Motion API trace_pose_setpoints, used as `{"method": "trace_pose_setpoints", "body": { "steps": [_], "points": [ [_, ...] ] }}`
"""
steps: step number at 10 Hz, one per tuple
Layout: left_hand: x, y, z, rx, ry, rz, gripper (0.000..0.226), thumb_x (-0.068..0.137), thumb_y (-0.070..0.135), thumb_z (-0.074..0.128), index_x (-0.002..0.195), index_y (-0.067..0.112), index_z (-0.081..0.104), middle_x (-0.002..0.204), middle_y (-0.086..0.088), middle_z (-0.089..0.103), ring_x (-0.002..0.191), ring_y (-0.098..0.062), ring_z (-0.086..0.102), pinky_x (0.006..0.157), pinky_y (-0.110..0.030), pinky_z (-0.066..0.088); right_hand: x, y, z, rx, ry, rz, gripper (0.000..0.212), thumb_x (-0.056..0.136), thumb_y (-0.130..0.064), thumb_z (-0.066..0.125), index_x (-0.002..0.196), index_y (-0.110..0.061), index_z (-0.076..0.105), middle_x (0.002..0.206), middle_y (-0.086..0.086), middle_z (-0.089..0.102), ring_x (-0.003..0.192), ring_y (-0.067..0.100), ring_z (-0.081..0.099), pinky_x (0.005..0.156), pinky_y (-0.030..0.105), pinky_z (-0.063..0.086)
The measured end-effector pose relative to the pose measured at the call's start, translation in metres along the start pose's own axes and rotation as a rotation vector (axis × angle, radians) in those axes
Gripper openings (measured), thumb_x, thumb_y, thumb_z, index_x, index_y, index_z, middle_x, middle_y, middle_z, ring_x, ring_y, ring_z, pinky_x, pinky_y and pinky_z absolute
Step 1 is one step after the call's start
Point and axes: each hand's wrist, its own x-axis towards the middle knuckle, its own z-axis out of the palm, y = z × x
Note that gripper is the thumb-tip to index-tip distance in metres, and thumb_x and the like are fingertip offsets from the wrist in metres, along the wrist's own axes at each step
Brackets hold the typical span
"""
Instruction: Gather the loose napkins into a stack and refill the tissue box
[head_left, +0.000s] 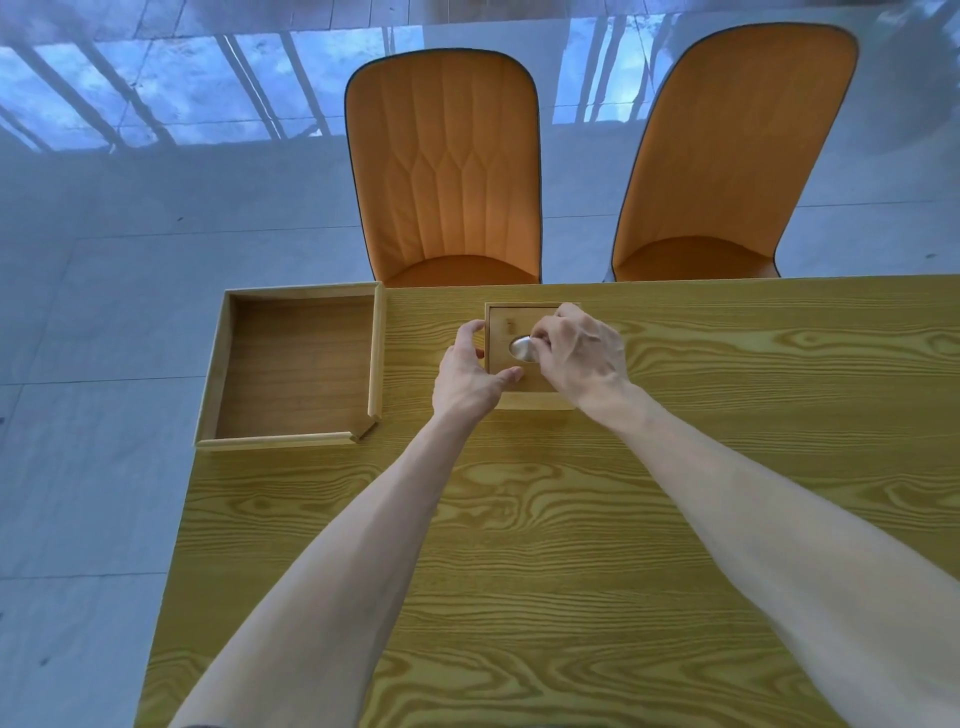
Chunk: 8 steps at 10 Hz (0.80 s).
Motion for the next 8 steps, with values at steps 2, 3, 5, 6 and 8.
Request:
{"method": "trace_pose_setpoints", "body": {
  "steps": [2,3,5,6,8],
  "points": [
    [-0.001,0.001,0.000,-0.011,-0.008,-0.015,0.081,0.079,0.027,0.081,0.145,0.031,0.036,0.125,-0.002,0.054,0.101,-0.022,0.062,0.090,-0.045,0.055,-0.007,0.006,-0.001,0.135,0.096,0.017,0.020,0.097,-0.028,0.061,0.103,-0.013,0.072,0.105,0.005,0.064,0.086,0.025,0.069,0.064,0.026,0.041],
    [-0.001,0.001,0.000,-0.033,-0.015,-0.024,0.081,0.079,0.026,0.082,0.145,0.031,0.036,0.123,-0.001,0.053,0.100,-0.022,0.061,0.090,-0.043,0.055,-0.011,0.009,0.002,0.191,0.131,0.044,0.020,0.098,-0.028,0.060,0.103,-0.012,0.070,0.105,0.005,0.063,0.082,0.023,0.067,0.062,0.027,0.044],
    [-0.001,0.000,0.001,-0.052,-0.007,-0.029,0.081,0.078,0.026,0.082,0.145,0.031,0.037,0.124,-0.001,0.054,0.101,-0.021,0.061,0.091,-0.042,0.054,-0.021,0.022,0.015,0.452,0.168,0.173,0.025,0.100,-0.034,0.056,0.106,-0.013,0.069,0.105,0.005,0.063,0.082,0.015,0.058,0.070,0.026,0.042],
    [-0.001,0.001,0.001,-0.056,-0.011,-0.030,0.082,0.078,0.026,0.082,0.145,0.031,0.036,0.126,-0.001,0.054,0.101,-0.020,0.060,0.091,-0.041,0.053,-0.023,0.025,0.020,0.544,0.163,0.205,0.030,0.100,-0.039,0.055,0.106,-0.012,0.068,0.103,0.006,0.064,0.084,0.014,0.056,0.074,0.024,0.038],
    [-0.002,0.002,-0.001,-0.016,-0.024,-0.033,0.082,0.079,0.029,0.081,0.147,0.029,0.035,0.130,-0.004,0.056,0.106,-0.022,0.061,0.093,-0.043,0.053,-0.023,0.024,0.023,0.584,0.184,0.202,0.032,0.100,-0.043,0.052,0.109,-0.015,0.064,0.099,0.001,0.066,0.083,0.011,0.058,0.074,0.025,0.044]
  ]
}}
